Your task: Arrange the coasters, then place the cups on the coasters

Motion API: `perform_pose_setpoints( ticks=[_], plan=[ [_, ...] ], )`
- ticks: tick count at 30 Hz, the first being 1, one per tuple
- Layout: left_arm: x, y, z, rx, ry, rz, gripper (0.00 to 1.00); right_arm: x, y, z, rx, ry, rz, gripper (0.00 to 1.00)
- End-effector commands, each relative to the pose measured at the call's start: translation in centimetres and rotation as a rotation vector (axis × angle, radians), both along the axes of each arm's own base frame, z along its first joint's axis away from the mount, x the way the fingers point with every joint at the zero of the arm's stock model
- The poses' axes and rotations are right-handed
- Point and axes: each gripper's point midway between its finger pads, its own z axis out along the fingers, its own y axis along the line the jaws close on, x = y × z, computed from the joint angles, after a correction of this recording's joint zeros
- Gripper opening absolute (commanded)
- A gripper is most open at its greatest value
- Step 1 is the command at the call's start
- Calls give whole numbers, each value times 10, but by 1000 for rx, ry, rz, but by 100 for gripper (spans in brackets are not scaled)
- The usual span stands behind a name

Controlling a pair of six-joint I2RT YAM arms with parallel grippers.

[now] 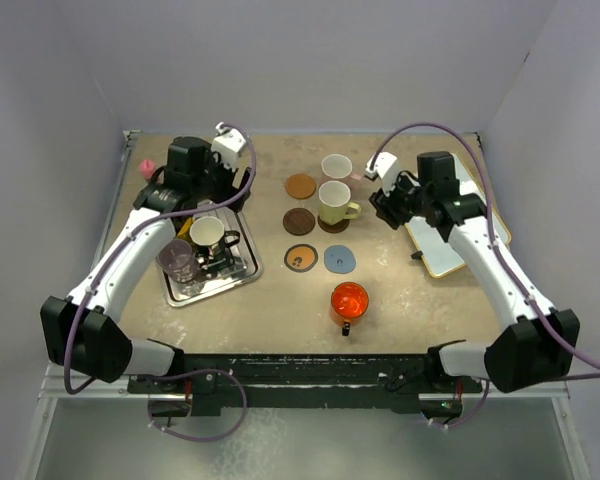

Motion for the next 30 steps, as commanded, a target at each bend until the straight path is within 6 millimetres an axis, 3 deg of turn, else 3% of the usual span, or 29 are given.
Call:
perform_pose_setpoints(
  ticks=[1, 8, 12, 20, 30],
  plan=[
    [-2, 36, 2, 99, -22, 58, 83, -32, -20, 12, -27, 50, -97, 52],
    [-18, 81, -30, 118, 128, 122, 82, -61, -29, 12, 0, 71, -159, 53],
    [-29, 95, -45, 145, 182, 160, 81, -70, -30, 4, 22, 58, -168, 54],
    [-39, 108, -83, 185, 321, 181, 74, -77, -35, -6, 20, 8, -172, 58],
    [-37, 113, -111, 209, 399, 204, 56, -77, -33, -8, 34, 2, -164, 58]
  ],
)
